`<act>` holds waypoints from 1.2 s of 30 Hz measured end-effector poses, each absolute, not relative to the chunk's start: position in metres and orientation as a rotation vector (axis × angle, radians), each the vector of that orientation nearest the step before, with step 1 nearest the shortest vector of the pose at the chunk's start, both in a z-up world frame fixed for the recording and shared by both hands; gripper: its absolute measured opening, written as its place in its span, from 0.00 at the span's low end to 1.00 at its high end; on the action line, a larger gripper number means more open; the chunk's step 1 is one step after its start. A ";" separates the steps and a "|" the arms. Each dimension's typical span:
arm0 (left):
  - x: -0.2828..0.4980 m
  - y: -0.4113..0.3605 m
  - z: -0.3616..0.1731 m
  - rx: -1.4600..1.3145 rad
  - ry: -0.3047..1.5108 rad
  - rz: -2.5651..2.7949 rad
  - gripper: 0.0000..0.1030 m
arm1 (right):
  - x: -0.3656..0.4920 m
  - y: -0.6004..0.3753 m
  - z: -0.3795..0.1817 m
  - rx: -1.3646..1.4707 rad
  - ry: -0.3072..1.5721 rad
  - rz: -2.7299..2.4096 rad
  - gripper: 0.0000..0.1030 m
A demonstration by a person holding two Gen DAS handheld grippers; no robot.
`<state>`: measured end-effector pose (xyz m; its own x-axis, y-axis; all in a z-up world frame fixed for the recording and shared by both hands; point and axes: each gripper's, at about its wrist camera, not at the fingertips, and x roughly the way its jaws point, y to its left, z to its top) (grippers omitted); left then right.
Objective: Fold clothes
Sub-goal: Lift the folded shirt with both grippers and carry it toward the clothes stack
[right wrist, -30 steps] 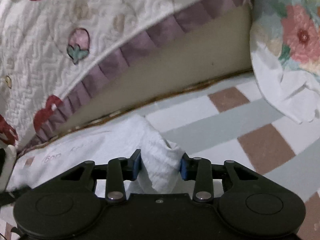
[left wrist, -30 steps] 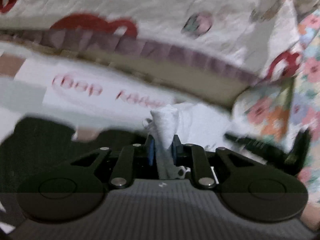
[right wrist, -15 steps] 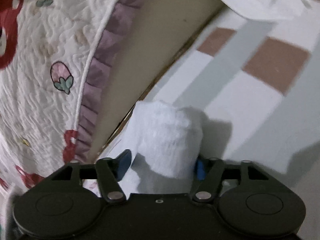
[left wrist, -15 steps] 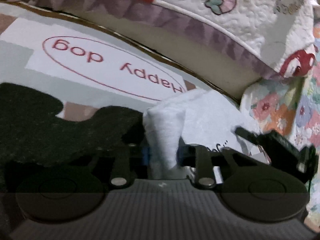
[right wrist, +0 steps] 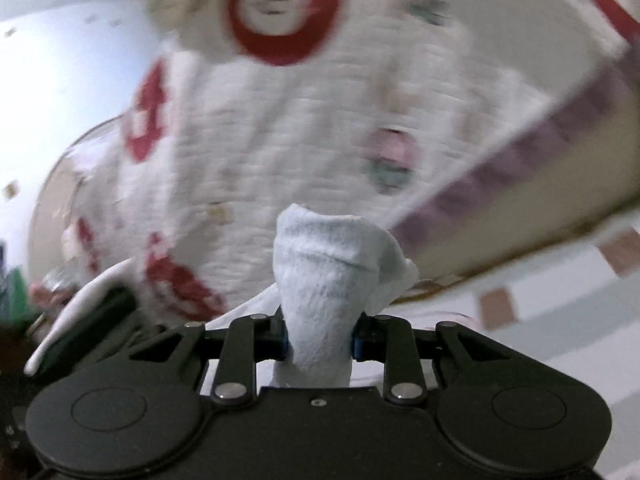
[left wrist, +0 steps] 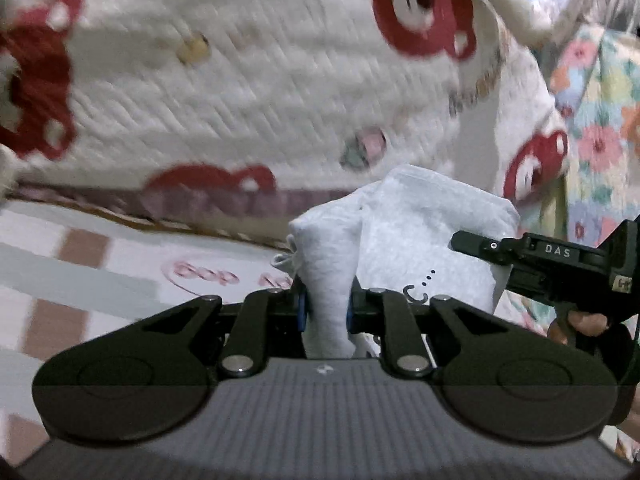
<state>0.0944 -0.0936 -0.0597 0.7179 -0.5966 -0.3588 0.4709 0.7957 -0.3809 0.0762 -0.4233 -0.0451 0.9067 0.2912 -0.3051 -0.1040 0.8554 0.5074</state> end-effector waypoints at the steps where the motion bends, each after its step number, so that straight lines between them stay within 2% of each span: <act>1: 0.089 -0.083 -0.051 -0.258 0.474 -0.579 0.15 | 0.080 -0.412 -0.037 0.477 0.382 0.236 0.30; 9: 0.032 0.026 0.019 -0.165 0.389 -0.389 0.15 | 0.082 -0.300 0.035 0.339 0.333 0.495 0.30; 14: -0.005 0.099 0.078 -0.139 0.267 -0.205 0.15 | 0.106 -0.213 0.088 0.314 0.307 0.729 0.30; 16: -0.007 0.128 0.099 -0.141 0.219 -0.162 0.15 | 0.131 -0.180 0.107 0.334 0.339 0.800 0.30; 20: 0.016 0.188 0.133 -0.203 0.196 -0.054 0.15 | 0.201 -0.103 0.146 0.324 0.541 0.902 0.30; 22: 0.033 0.211 0.144 -0.198 0.197 0.011 0.15 | 0.220 -0.079 0.144 0.263 0.562 0.888 0.30; 25: 0.064 0.234 0.145 -0.151 0.228 0.080 0.15 | 0.249 -0.044 0.140 0.170 0.588 0.863 0.30; 33: 0.125 0.288 0.094 -0.349 0.384 0.068 0.15 | 0.316 0.041 0.124 -0.097 0.635 0.789 0.30; 36: 0.123 0.295 0.091 -0.338 0.349 0.053 0.15 | 0.325 0.032 0.119 -0.041 0.602 0.843 0.30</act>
